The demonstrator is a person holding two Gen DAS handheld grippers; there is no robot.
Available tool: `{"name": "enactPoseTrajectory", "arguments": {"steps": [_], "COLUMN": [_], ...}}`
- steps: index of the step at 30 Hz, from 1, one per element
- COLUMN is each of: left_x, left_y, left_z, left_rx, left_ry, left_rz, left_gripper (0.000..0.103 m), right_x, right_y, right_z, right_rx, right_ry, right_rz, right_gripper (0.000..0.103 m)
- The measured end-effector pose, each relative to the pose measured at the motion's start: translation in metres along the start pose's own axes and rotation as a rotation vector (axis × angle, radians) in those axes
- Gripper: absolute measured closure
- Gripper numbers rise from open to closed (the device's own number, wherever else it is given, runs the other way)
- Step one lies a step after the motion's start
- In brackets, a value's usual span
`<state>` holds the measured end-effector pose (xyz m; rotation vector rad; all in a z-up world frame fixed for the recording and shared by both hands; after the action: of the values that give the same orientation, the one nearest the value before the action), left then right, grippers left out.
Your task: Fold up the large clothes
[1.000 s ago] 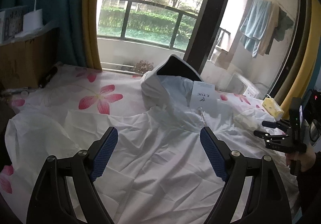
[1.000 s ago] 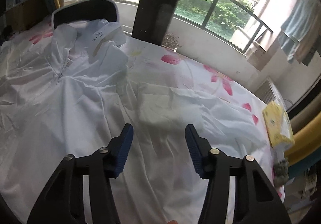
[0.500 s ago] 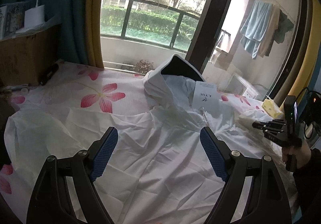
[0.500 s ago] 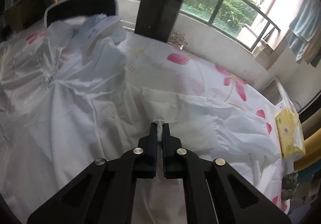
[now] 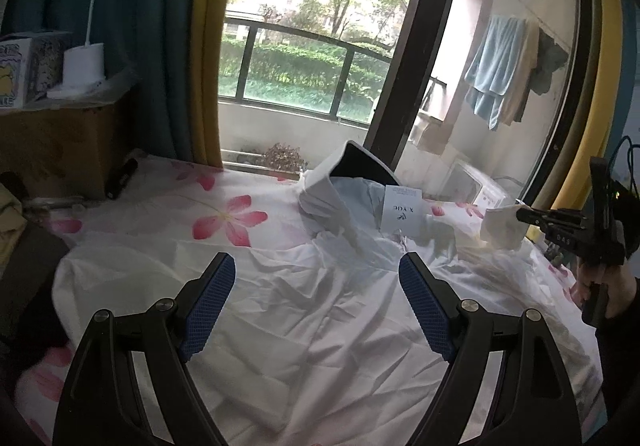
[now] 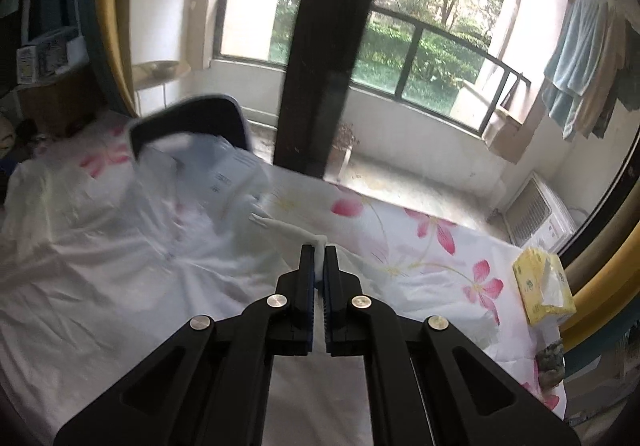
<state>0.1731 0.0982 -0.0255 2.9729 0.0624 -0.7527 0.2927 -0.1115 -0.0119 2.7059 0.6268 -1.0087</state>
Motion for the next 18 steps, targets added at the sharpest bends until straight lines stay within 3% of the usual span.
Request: {"name": "enactPoseTrajectory", "arguments": {"steps": [7, 18], "left_x": [-0.025, -0.042], "left_y": [-0.026, -0.059], "left_z": [0.004, 0.008], "left_rx": [-0.001, -0.028], "left_ry": [0.04, 0.069], "left_rz": [0.014, 0.006], "left_gripper": [0.017, 0.017], "right_x": [-0.007, 0.01], "right_y": [-0.048, -0.134], "right_z": [-0.004, -0.007], "right_rx": [0.004, -0.052], "right_ry": [0.018, -0.024], "right_rz": [-0.04, -0.136], "right_gripper": [0.101, 0.101]}}
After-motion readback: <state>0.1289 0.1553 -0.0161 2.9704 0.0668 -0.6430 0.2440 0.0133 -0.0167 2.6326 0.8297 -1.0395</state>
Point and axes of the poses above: each gripper's, at about its wrist camera, not at the fingertips, and x roughly the way its jaws point, y to its right, z to its underside, the point moved 3 cm from there along x, roughly the way its jaws point, and after that the axes turned 13 degrees about x, right-handed, at the moved point
